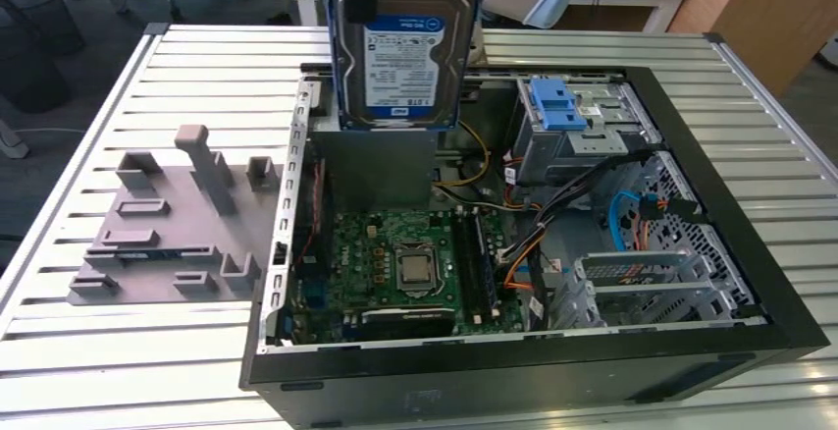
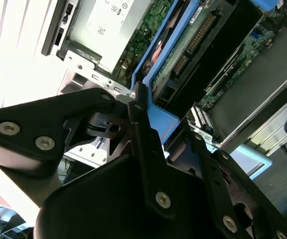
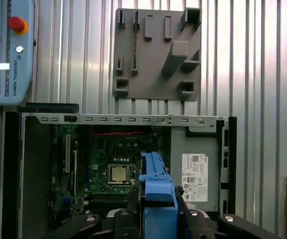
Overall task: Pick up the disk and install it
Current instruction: 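Pick up the disk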
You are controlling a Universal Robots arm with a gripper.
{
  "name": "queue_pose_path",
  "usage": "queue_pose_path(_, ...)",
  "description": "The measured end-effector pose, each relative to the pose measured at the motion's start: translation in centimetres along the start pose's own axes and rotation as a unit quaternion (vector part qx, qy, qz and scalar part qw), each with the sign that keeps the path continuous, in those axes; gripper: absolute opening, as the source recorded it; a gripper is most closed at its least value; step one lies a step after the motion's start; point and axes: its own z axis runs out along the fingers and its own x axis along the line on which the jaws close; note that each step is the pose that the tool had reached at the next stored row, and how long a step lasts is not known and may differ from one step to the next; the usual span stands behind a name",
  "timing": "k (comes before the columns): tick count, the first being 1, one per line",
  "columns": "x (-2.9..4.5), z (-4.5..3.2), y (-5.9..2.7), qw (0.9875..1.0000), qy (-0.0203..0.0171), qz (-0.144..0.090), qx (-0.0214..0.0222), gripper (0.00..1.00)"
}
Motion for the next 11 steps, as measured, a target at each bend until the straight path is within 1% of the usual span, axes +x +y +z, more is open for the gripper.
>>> queue_pose_path(2,0.02,0.00,-0.10,1.0000,-0.0001,0.000,0.0004,0.36)
queue_pose_path(4,0.02,0.00,-0.15,1.0000,-0.0001,0.000,0.0025,0.36)
queue_pose_path(9,0.04,0.03,-0.26,0.9999,0.0000,0.000,0.0123,0.36)
queue_pose_path(11,0.04,0.04,-0.33,0.9999,0.0000,0.000,0.0155,0.36)
